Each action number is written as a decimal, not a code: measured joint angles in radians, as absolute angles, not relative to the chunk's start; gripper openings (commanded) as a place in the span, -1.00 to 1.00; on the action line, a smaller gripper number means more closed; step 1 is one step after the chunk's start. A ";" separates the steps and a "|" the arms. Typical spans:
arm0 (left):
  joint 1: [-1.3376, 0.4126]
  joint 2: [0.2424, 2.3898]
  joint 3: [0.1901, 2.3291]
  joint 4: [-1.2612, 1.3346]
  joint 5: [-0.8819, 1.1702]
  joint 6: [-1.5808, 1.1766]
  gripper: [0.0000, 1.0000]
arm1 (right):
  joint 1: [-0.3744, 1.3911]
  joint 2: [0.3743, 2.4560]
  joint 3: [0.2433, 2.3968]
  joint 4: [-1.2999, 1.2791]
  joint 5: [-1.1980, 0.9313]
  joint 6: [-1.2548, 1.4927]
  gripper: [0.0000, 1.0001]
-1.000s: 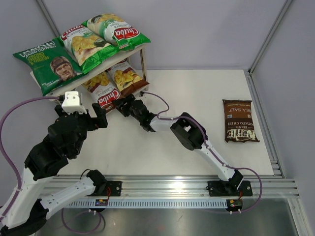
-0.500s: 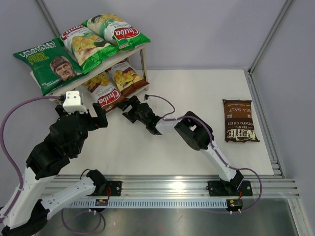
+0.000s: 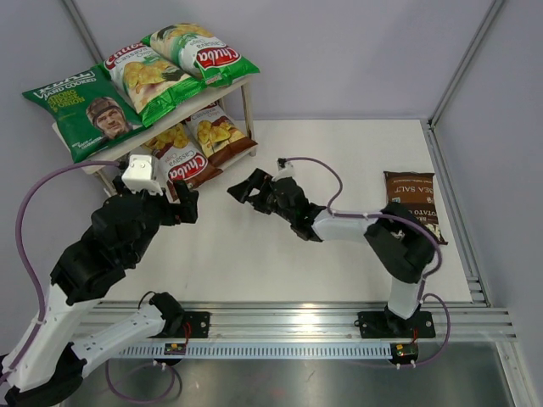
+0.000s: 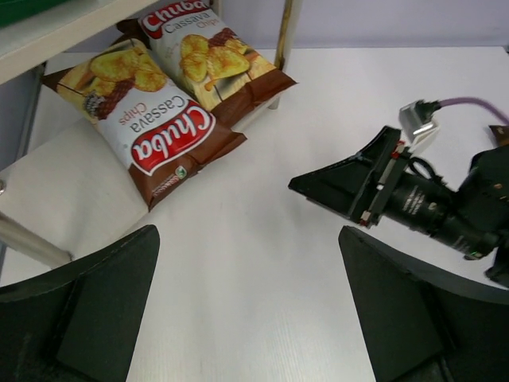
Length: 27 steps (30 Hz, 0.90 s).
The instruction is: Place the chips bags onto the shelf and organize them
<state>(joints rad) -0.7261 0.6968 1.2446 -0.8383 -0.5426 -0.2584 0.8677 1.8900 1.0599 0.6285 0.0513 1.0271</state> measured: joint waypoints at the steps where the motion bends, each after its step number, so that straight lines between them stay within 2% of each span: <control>1: -0.726 0.701 1.245 -0.838 -0.518 -0.265 0.98 | 0.862 1.836 1.036 0.583 0.073 0.995 0.99; 5: -0.725 0.704 1.228 -0.812 -0.400 -0.316 0.98 | 0.831 1.601 0.979 0.329 0.196 0.850 0.99; 10: -0.724 0.733 1.099 -0.680 -0.217 -0.397 0.98 | 0.777 1.361 0.883 0.033 0.319 0.746 0.99; 18: -0.728 0.994 0.987 -0.431 0.033 -0.521 0.98 | 0.772 0.905 0.804 -0.466 0.603 0.687 0.99; 27: -0.817 1.342 1.031 -0.189 0.138 -0.629 0.98 | 0.772 0.477 0.881 -0.803 0.727 0.659 0.99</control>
<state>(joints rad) -0.8165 1.3422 1.0309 -0.1890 0.1379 -0.6292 0.7715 0.4770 0.8814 -0.8032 0.7273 0.6590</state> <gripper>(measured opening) 0.988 0.993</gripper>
